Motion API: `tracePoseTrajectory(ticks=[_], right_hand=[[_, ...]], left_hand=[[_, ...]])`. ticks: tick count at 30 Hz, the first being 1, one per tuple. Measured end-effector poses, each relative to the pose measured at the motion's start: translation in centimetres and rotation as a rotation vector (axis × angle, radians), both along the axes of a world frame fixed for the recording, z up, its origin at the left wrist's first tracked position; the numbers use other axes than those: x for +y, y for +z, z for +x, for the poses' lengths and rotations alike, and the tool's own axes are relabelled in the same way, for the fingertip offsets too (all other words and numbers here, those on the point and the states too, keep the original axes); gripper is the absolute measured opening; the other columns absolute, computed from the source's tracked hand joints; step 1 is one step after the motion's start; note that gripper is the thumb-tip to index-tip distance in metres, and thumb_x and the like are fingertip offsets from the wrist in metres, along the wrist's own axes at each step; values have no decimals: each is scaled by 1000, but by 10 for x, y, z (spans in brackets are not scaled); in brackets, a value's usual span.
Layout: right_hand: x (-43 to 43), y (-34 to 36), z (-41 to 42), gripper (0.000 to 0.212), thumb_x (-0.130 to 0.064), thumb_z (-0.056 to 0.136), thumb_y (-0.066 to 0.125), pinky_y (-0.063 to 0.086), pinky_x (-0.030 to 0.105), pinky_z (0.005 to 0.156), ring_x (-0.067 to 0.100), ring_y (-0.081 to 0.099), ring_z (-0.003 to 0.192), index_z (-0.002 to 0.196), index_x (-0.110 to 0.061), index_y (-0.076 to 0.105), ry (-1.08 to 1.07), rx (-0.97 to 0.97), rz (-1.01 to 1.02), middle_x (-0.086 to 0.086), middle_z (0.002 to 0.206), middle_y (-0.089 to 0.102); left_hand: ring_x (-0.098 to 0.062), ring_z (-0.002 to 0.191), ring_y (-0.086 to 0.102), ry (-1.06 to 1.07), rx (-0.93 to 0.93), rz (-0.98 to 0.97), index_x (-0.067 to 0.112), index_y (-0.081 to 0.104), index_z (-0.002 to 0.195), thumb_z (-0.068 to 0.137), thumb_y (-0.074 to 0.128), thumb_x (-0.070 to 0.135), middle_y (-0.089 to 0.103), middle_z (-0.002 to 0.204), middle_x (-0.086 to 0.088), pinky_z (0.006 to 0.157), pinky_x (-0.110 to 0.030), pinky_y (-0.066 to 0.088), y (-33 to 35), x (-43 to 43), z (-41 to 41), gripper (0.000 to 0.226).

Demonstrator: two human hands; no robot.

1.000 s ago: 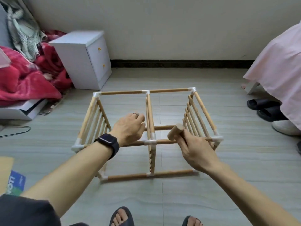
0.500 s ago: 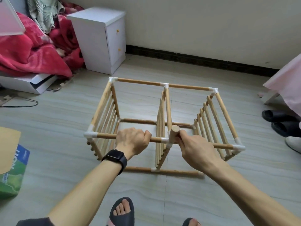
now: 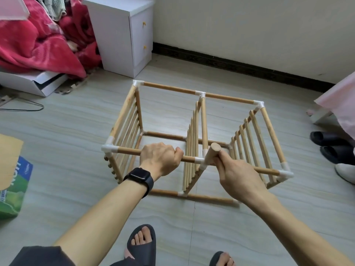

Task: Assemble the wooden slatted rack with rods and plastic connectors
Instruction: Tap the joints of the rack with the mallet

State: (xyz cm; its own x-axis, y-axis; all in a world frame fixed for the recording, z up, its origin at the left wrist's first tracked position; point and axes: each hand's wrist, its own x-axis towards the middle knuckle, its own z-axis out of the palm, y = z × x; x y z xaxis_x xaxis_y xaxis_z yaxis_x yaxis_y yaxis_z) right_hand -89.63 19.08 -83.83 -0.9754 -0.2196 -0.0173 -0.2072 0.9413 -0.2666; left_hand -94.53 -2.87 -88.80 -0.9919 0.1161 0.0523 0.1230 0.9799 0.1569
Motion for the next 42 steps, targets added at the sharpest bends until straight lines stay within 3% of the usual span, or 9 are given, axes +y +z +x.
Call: tracePoseTrajectory(ticks=[7,14,17,19,22,29,34,38,42], right_hand=[[-6,4,3,22,-43,108,25,51,42,49,20,55,51,106,-28,41,-2,-71,55,-1,64,58],[3,6,1,23,-42,108,31,48,37,51,16,56,53,98,-29,47,-8,-50,-27,-3,63,58],[10,12,-3,23,-36,108,32,50,30,64,11,56,70,102,-26,51,23,-81,-29,-8,80,57],[12,19,-6,30,-41,107,29,53,32,71,9,56,79,119,-27,53,83,-41,66,-10,92,57],[13,36,-10,34,-54,105,25,54,31,62,10,56,74,128,-40,48,146,68,348,-10,94,56],[-9,88,-26,38,-48,107,32,44,25,52,7,56,62,108,-32,66,257,118,653,-9,78,59],[-42,83,-21,28,-18,108,37,31,26,48,11,44,56,86,-16,55,241,-7,840,-1,71,49],[-38,77,-23,36,-14,105,41,27,27,49,12,40,55,69,-18,37,212,2,784,-2,69,45],[-21,64,-20,32,-32,105,44,40,28,51,12,49,57,75,-24,55,167,28,636,-5,69,53]], left_hand=[[-15,53,46,5,-5,-25,18,55,59,102,20,47,52,59,2,52,-28,33,0,0,-1,63],[-15,53,48,7,-10,-28,16,61,62,102,21,47,54,59,2,52,-28,33,0,0,-1,65],[-15,53,48,8,-11,-24,16,61,62,102,21,47,54,59,2,51,-28,32,0,0,-1,64],[-16,54,49,9,-11,-19,16,60,61,102,21,47,54,59,2,52,-28,34,1,0,-1,64],[-15,54,49,12,-6,-13,17,58,60,102,21,47,54,59,2,52,-28,33,0,0,0,64],[-15,51,47,16,6,-7,17,55,57,103,22,46,54,57,3,51,-28,33,-1,0,0,64],[-14,51,46,4,3,-1,18,54,56,103,21,46,54,56,3,52,-28,37,-3,-1,-3,63],[-15,52,47,4,2,-5,18,53,57,103,21,46,54,58,2,54,-29,38,-2,-2,-4,63],[-14,55,51,-14,6,17,22,54,69,104,20,47,55,62,5,52,-28,36,-2,-2,-1,55]])
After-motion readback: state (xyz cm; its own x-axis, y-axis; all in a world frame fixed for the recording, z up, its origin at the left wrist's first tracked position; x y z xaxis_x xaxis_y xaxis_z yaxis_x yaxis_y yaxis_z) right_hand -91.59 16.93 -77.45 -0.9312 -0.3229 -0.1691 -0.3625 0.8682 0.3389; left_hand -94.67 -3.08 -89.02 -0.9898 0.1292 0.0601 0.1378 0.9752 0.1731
